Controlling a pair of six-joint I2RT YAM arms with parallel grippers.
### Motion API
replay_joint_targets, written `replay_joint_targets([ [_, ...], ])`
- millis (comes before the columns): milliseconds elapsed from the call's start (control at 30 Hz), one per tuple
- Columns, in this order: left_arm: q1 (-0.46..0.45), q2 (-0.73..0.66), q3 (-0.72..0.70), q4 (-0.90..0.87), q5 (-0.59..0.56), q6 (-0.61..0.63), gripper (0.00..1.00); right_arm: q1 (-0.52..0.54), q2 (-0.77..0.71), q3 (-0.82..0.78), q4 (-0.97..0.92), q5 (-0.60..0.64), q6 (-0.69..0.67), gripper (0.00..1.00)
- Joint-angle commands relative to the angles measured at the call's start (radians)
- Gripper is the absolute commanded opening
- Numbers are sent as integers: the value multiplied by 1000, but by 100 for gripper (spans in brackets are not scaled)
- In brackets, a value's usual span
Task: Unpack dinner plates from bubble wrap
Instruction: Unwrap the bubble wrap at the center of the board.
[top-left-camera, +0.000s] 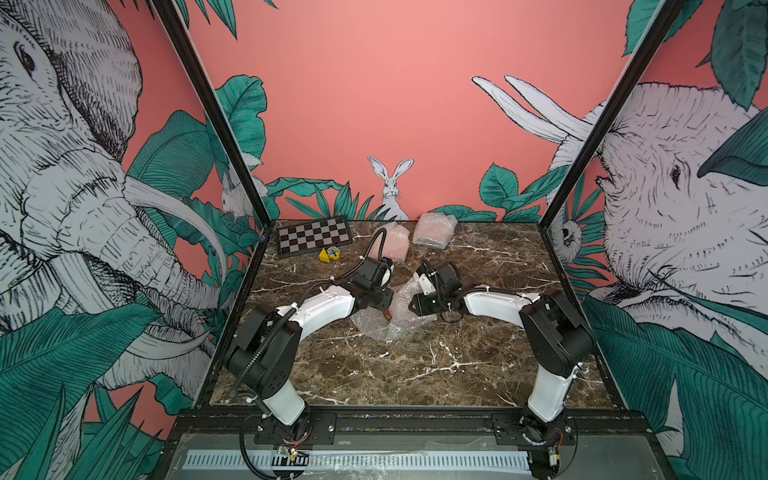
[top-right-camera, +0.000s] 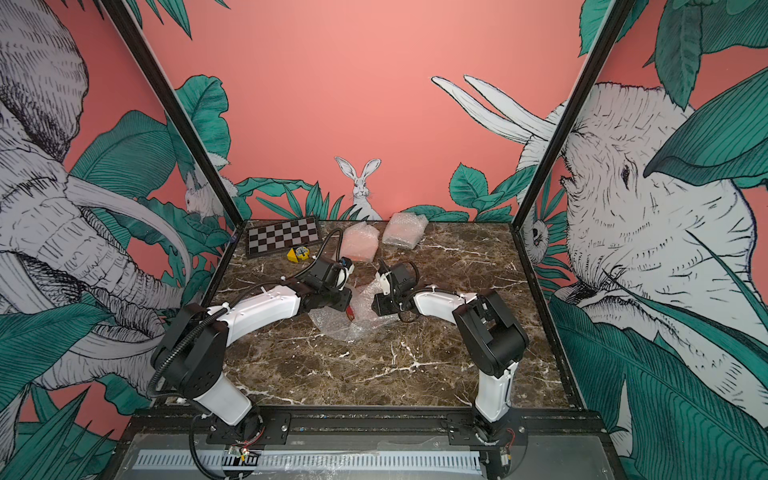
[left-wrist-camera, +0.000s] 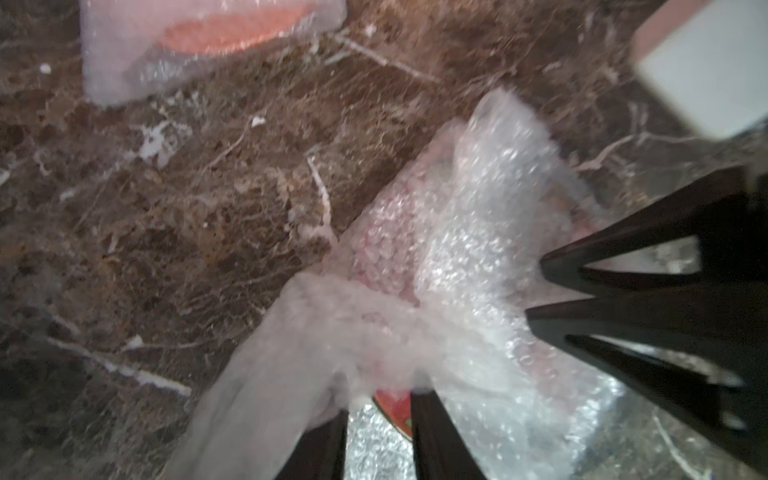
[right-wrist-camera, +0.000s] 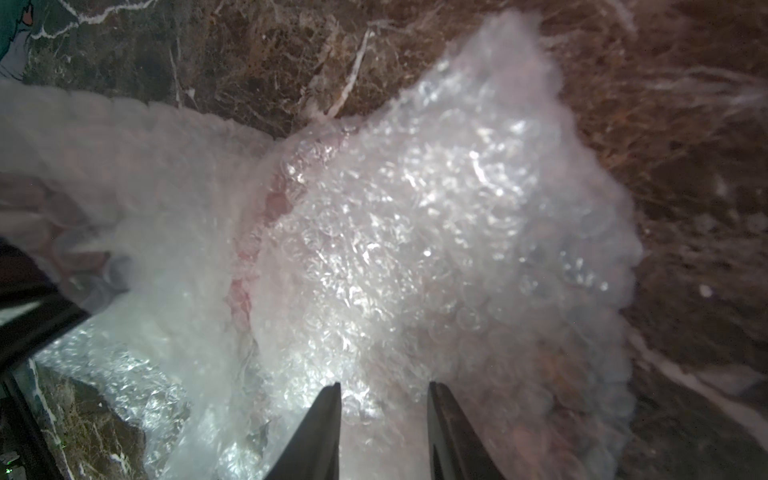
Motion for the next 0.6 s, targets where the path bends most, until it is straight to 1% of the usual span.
replay_joint_targets([
  [0,14,-38,-59,-33,-78,-46,25,7,-3,30,-4,16,0,39],
  [100,28,-50,-110,-21,-98,-75,22,7,-5,34,-9,16,0,40],
  [267,47,-64,-173,8,-140,-108,21,7,-23,33,-13,22,-3,42],
  [433,66,-43,-190,29,-159,-109,19,7,-48,30,-20,35,-9,44],
  [567,73,-25,-178,31,-176,-87,18,8,-66,26,-17,36,-13,44],
])
